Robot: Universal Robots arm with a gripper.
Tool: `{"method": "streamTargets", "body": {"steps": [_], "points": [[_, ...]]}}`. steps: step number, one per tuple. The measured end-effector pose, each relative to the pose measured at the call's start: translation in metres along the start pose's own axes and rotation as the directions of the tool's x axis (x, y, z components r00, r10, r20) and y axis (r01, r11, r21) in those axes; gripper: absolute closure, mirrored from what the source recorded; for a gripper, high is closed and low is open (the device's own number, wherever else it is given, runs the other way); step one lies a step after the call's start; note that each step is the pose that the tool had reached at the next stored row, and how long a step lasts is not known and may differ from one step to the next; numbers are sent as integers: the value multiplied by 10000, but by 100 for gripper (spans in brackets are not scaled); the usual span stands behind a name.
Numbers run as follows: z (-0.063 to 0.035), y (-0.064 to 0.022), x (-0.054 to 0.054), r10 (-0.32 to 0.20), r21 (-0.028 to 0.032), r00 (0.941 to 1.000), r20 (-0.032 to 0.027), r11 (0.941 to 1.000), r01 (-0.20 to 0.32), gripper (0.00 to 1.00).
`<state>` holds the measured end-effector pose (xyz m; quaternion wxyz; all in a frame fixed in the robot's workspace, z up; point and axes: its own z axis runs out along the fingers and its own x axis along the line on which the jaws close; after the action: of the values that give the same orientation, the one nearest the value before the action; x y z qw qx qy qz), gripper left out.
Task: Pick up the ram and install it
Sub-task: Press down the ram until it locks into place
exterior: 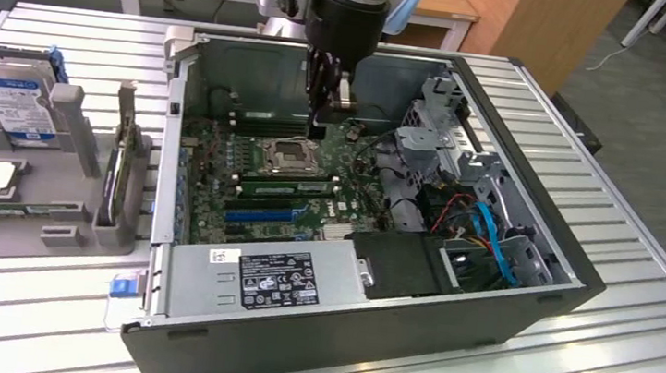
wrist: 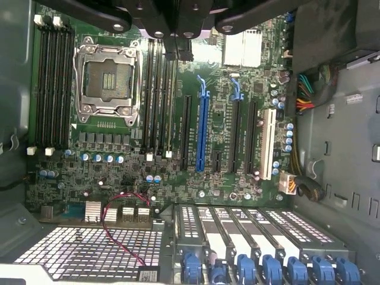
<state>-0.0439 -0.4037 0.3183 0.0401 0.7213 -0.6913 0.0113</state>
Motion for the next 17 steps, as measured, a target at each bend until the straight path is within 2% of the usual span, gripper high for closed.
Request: {"method": "streamTargets", "body": {"steps": [8, 13, 17], "points": [[0, 0, -1, 133, -11, 9999, 5, 9999, -133, 89], [0, 0, -1, 930, -69, 9957, 36, 9956, -930, 89], [0, 0, -1, 1626, -123, 9867, 60, 9866, -1625, 89]]}}
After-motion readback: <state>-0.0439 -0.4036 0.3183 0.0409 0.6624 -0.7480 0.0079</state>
